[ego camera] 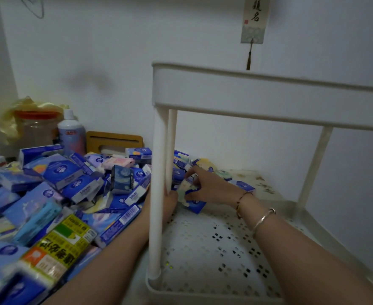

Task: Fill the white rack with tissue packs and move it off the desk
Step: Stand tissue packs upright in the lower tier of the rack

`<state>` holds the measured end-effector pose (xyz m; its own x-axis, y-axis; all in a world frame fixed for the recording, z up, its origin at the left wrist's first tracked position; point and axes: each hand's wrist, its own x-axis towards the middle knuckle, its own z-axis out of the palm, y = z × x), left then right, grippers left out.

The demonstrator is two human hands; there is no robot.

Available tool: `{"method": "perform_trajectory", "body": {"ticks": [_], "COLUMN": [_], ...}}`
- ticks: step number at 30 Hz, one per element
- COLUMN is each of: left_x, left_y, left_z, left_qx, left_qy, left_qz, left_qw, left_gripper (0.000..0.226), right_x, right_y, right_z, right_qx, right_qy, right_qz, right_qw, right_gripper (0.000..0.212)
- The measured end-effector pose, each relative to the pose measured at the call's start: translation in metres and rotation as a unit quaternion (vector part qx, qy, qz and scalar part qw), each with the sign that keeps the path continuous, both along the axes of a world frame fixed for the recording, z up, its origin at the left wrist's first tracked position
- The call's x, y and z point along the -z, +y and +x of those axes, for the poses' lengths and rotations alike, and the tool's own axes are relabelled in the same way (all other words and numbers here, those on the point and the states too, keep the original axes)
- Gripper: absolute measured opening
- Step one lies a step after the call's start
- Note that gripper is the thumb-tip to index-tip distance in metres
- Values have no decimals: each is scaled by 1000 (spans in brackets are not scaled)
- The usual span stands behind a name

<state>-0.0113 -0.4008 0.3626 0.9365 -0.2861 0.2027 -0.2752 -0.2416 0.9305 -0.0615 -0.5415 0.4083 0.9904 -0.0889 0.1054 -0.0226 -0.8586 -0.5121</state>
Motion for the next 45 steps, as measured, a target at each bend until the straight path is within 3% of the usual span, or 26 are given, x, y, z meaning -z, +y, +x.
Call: {"method": "perform_trajectory", "body": {"ticks": [2, 4, 7, 9, 10, 12, 15, 18, 22, 26, 28, 31, 36, 38, 41, 43, 45], "left_x": [-3, -4, -6, -10, -11, -14, -13, -10, -8, -5, -1, -18, -60, -71, -69, -58, -45], "left_y": [1, 3, 5, 5, 4, 6, 12, 18, 26, 21, 18, 17, 41, 56, 81, 92, 96], "left_z": [-4, -8, -10, -12, -11, -11, -5, -1, 1, 3, 7, -7, -22, -13, 4, 6, 7], "left_qx": [-3, -4, 20, 47, 64, 97, 117, 140, 187, 141, 101, 115, 172, 161, 150, 176, 180], "left_qy": [-39, -79, -55, -17, 1, 57, 119, 133, 89, 63, 86, 123, 56, -8, -70, -81, -112], "left_qz": [28, 40, -11, -43, -54, -96, -106, -74, -30, 2, 18, -15, 21, 98, 324, 396, 419], "left_qw": [999, 996, 998, 998, 996, 989, 980, 978, 978, 988, 991, 986, 983, 982, 932, 898, 883], "left_gripper": [38, 35, 29, 31, 33, 32, 40, 69, 51, 44, 43, 24, 48, 31, 53, 50, 62], "right_x": [-4, -12, -24, -25, -22, -8, 7, 7, 13, 16, 15, 12, -2, -9, -16, -20, -23], "right_y": [-6, -13, -20, -22, -21, -19, -7, 3, 8, 15, 16, 15, 14, 13, 7, 5, 8], "right_z": [0, -2, -12, -20, -23, -25, -26, -25, -23, -25, -25, -28, -30, -26, -12, 2, 17], "right_qx": [24, 43, 72, 61, 56, 37, 6, 2, -4, 16, 21, 34, 27, 33, 78, 111, 114], "right_qy": [-3, -37, -119, -104, -81, -19, 32, -30, -21, -26, -25, -13, 10, -6, -95, -132, -100], "right_qz": [16, 60, 248, 379, 395, 326, 133, 62, -12, 24, 44, 40, 60, 129, 158, 133, 134], "right_qw": [1000, 997, 959, 917, 914, 944, 991, 998, 1000, 999, 998, 999, 998, 991, 980, 976, 979], "right_gripper": [50, 37, 22, 24, 27, 33, 41, 36, 48, 60, 60, 65, 57, 40, 17, 6, 12]}}
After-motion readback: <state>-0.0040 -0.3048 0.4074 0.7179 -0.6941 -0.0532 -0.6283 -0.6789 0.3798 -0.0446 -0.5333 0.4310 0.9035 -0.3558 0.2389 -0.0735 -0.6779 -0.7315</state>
